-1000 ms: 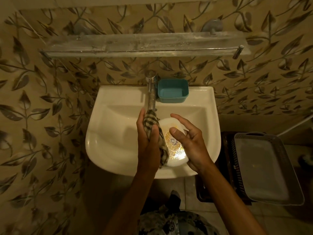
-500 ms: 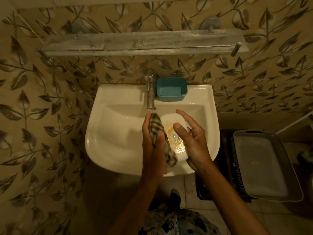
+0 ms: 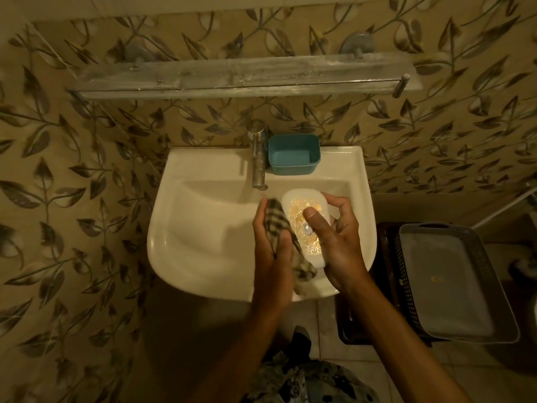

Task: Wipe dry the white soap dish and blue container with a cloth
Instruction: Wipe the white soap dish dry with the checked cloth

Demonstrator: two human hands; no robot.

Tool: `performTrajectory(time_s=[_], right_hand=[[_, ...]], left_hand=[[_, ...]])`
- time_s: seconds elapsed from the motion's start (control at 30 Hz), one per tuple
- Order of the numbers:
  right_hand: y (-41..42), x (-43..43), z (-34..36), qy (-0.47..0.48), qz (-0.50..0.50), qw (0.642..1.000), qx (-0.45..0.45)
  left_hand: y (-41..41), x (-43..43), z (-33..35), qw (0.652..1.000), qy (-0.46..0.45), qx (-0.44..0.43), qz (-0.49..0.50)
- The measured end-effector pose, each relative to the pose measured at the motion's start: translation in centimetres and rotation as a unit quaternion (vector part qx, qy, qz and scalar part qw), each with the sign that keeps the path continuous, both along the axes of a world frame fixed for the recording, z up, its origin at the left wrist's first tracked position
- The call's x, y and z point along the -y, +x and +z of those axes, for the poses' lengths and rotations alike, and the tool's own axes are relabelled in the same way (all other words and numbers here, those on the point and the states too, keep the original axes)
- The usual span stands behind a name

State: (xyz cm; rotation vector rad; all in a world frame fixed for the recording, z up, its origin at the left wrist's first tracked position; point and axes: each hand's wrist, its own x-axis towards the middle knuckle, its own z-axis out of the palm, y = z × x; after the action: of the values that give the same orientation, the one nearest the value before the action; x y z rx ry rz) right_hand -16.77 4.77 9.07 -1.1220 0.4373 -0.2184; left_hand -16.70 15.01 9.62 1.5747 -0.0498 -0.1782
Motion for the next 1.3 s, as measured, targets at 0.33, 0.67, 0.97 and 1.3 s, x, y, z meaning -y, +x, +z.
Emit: performTrajectory(time_s=[0.33,0.67,0.97,1.3], right_hand=[[0.8,0.7,0.5,-0.002,-0.017,1.0,0.017],[-0.3,0.4,-0.4,-0.04,0.068,0.997,0.017],[-0.1,0.7,-2.5,0.12,0.041,0.99,-0.068],[-1.2,-1.5,-3.2,0.098,-0.12,0.986,-0.055]], left_hand=[[-1.2,-0.1,-0.5,1.0,0.0,-0.022,-0.009],[1.4,-0.8,0.0,1.0,0.009,-0.016,0.018],[2.6,-1.7,-1.0,0.976,-0.129,-0.126,0.122],[-1.7,0.1,-1.6,0.985,-0.1,-0.04,0.133]])
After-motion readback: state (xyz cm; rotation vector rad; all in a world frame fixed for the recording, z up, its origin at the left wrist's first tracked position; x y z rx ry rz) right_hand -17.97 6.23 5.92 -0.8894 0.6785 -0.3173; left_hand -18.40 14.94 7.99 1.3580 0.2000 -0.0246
